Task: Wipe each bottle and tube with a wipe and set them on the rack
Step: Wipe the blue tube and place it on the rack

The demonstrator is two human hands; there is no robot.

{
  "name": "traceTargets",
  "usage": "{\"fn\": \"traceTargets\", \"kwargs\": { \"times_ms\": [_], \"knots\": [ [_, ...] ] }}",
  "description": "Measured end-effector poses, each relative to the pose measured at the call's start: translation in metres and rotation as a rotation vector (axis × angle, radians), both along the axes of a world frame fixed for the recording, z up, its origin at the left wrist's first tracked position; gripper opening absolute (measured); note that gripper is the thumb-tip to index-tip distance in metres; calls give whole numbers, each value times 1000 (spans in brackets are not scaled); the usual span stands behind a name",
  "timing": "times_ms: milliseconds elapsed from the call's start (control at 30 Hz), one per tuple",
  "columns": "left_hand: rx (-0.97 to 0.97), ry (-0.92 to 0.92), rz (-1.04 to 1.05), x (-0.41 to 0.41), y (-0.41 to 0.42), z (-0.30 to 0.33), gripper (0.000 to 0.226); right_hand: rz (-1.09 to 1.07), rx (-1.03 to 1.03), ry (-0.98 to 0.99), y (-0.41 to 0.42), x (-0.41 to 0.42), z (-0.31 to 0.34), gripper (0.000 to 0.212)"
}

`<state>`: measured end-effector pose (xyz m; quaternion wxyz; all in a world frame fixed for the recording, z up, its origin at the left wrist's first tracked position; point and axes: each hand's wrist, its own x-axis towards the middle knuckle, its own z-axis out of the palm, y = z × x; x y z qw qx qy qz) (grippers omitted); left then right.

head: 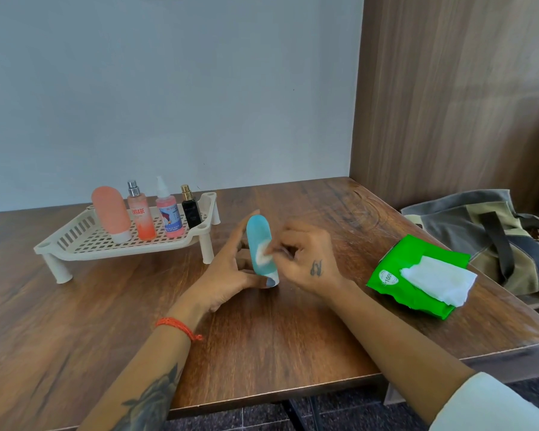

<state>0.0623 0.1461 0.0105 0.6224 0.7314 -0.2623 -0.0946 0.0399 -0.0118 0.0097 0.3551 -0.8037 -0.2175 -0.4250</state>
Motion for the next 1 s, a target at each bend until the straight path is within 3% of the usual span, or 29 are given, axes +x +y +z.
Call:
{"fn": "traceTargets", "kwargs": {
  "times_ms": [100, 200, 400, 733, 900, 1000],
  "knots": [
    [31, 6, 20, 1, 0, 0, 105, -108, 70, -128, 1, 4, 1, 24],
    [59, -20, 24, 1, 0, 0, 101, -50, -4, -87, 4, 7, -1, 32],
    [42, -6, 6, 0, 1, 0, 103, 21, 7, -36, 0, 6, -1, 22],
    [46, -25, -28, 0, 0, 0, 111, 41, -219, 293, -2, 0, -2, 8],
    [46, -25, -18, 2, 1, -2, 105, -52, 97, -36, -1, 1, 0, 10],
    [61, -43, -11, 2, 1, -2, 98, -107, 59, -85, 1, 7, 0, 16]
  ]
}}
